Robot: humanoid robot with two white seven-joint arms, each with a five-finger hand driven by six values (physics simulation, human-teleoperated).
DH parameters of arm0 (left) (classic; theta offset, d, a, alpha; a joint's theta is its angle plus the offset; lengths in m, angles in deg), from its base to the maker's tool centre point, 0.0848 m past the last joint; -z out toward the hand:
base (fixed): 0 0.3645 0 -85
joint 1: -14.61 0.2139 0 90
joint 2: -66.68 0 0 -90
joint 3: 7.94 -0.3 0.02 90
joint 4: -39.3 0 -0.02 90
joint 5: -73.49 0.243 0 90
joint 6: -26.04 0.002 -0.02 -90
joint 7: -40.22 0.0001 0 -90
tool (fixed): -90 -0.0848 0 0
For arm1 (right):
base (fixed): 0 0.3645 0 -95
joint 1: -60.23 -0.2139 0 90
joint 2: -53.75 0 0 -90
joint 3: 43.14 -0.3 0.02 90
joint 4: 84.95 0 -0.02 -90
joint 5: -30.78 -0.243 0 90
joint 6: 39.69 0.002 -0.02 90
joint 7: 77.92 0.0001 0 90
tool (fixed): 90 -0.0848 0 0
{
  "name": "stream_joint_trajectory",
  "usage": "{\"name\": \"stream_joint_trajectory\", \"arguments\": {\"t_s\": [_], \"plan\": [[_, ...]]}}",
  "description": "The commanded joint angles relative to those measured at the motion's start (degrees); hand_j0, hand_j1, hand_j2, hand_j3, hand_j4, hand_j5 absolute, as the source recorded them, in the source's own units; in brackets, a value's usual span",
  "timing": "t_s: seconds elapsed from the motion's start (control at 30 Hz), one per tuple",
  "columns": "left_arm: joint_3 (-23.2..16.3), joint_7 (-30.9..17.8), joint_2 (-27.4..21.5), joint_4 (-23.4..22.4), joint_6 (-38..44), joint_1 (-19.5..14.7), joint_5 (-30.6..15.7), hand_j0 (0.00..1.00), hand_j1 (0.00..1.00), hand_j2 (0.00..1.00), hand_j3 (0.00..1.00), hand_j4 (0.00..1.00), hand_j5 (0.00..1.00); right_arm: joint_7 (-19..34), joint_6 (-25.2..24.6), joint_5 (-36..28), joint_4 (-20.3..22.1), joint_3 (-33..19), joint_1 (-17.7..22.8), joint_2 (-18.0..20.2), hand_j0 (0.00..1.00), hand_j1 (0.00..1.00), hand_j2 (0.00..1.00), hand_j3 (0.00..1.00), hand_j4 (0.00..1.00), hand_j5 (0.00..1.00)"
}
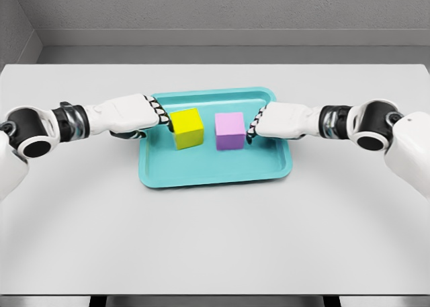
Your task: Push two cubes
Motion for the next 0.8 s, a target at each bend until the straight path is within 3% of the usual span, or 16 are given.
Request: {"name": "stream_joint_trajectory", "arguments": {"t_s": [0.0, 0.27, 0.6, 0.77], "plan": [[0.0, -0.1, 0.2, 0.0, 0.1, 0.0, -0.3, 0.73, 0.73, 0.73, 0.73, 0.73, 0.73, 1.4, 0.2, -3.0, 0.4, 0.8, 0.0, -0.3, 0.65, 0.65, 0.65, 0.65, 0.65, 0.65], [0.1, -0.2, 0.1, -0.6, 0.1, 0.0, -0.3, 0.73, 0.73, 0.73, 0.73, 0.73, 0.73, 1.4, 0.2, -2.7, 0.1, 0.8, -0.4, -1.4, 0.65, 0.65, 0.65, 0.65, 0.65, 0.65], [0.1, -0.2, -0.5, -5.1, 0.1, -1.8, -0.4, 0.73, 0.73, 0.73, 0.73, 0.73, 0.73, 1.5, 0.2, -2.5, -0.3, 0.8, -0.8, -2.5, 0.65, 0.65, 0.65, 0.65, 0.65, 0.65], [0.0, -0.2, -0.1, -5.3, 0.1, -2.0, -0.3, 0.73, 0.73, 0.73, 0.73, 0.73, 0.73, 1.5, 0.2, -2.5, -2.3, 0.9, -1.3, -3.7, 0.65, 0.65, 0.65, 0.65, 0.65, 0.65]]}}
